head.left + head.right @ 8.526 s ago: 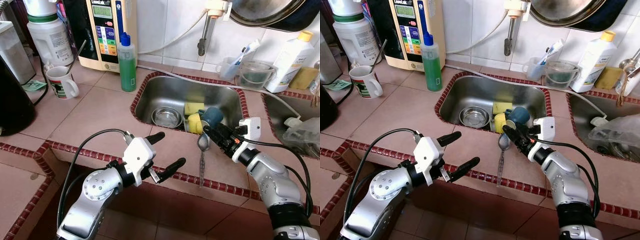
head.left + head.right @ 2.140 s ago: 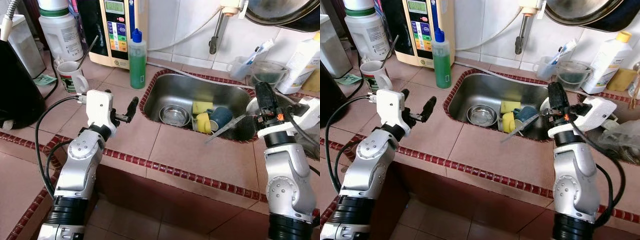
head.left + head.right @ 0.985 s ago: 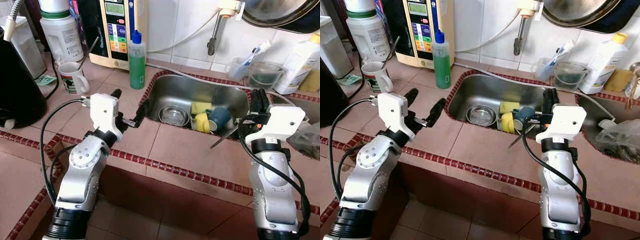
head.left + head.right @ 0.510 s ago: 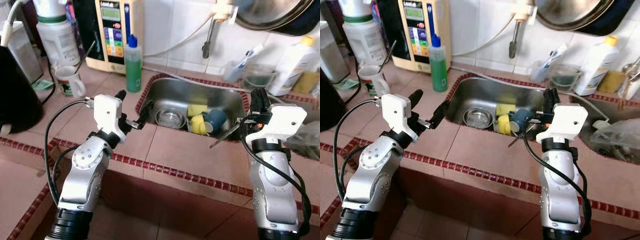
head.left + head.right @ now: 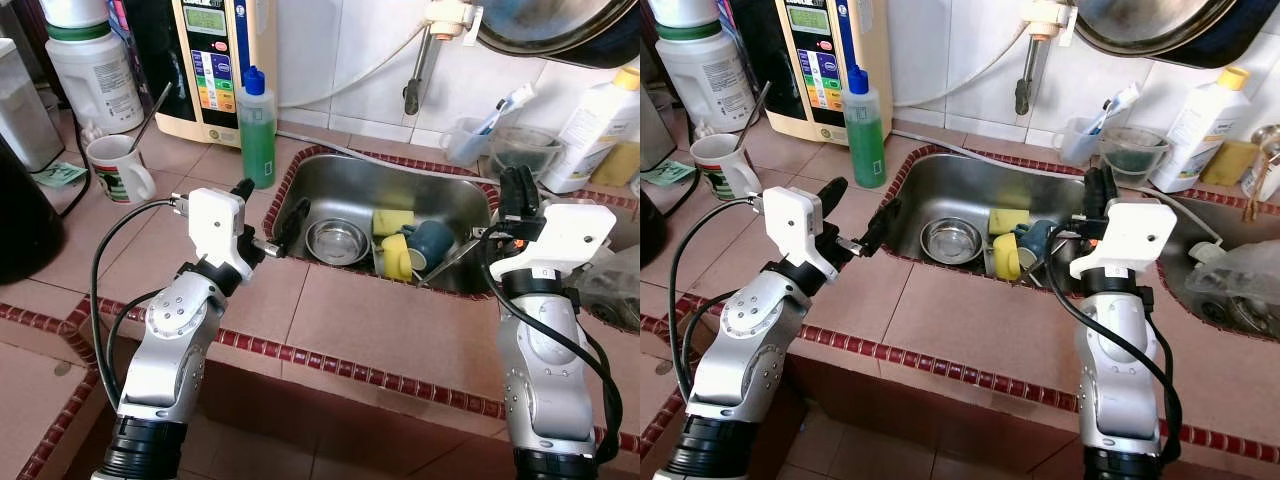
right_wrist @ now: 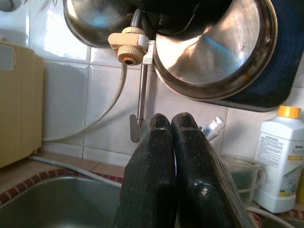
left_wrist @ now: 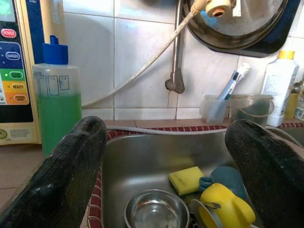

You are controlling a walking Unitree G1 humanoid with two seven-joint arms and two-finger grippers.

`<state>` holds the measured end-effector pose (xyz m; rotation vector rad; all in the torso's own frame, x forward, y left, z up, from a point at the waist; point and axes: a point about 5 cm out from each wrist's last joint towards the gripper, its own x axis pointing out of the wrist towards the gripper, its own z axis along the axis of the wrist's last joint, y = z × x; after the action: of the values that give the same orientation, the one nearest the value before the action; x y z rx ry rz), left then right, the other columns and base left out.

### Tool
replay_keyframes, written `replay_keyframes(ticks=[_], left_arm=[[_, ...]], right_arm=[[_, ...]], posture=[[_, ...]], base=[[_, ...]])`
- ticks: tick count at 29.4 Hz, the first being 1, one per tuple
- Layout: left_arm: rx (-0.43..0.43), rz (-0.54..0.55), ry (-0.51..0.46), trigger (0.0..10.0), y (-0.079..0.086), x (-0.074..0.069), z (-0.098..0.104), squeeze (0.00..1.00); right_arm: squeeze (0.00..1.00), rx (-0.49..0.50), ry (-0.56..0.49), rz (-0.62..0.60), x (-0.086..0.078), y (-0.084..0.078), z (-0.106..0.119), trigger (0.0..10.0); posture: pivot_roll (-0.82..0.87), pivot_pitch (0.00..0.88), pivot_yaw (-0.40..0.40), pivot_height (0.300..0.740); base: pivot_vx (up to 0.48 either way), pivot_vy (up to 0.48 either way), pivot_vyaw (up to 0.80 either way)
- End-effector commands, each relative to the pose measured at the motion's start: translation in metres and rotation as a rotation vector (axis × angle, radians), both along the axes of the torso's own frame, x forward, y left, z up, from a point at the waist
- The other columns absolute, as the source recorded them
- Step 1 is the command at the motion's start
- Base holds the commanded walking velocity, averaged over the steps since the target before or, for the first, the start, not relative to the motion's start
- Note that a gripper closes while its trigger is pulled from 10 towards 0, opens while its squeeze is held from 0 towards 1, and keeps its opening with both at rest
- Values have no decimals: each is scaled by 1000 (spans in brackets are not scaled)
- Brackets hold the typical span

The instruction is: Kitchen organization

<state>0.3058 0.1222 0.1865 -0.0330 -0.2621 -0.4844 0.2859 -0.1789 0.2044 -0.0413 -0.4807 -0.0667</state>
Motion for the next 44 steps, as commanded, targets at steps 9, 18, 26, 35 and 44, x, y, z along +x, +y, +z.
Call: replay_keyframes(ticks=[9,18,26,35,44], left_arm=[[1,-26,-10,10000,-4,0,3,0],[4,-30,-5,10000,-5,-1,2,0],[6,-32,-8,10000,-4,-2,2,0],[2,-43,1,10000,-6,-3,1,0],[59,-77,12,10000,-9,-7,-3,0]], right_arm=[[0,-7,-16,-4,-1,-2,3,10000],[0,-9,-14,-3,-1,-1,3,10000],[0,-11,-14,-3,0,0,3,10000],[0,1,-9,-5,3,-1,3,10000],[0,8,-3,-12,10,-4,6,10000]], posture=[[-3,0,-48,731],[-1,0,-46,731],[1,0,-45,731],[5,0,-42,731],[11,0,-39,731]], base=[[303,0,0],[321,0,0],[328,0,0],[96,0,0],[0,0,-645]])
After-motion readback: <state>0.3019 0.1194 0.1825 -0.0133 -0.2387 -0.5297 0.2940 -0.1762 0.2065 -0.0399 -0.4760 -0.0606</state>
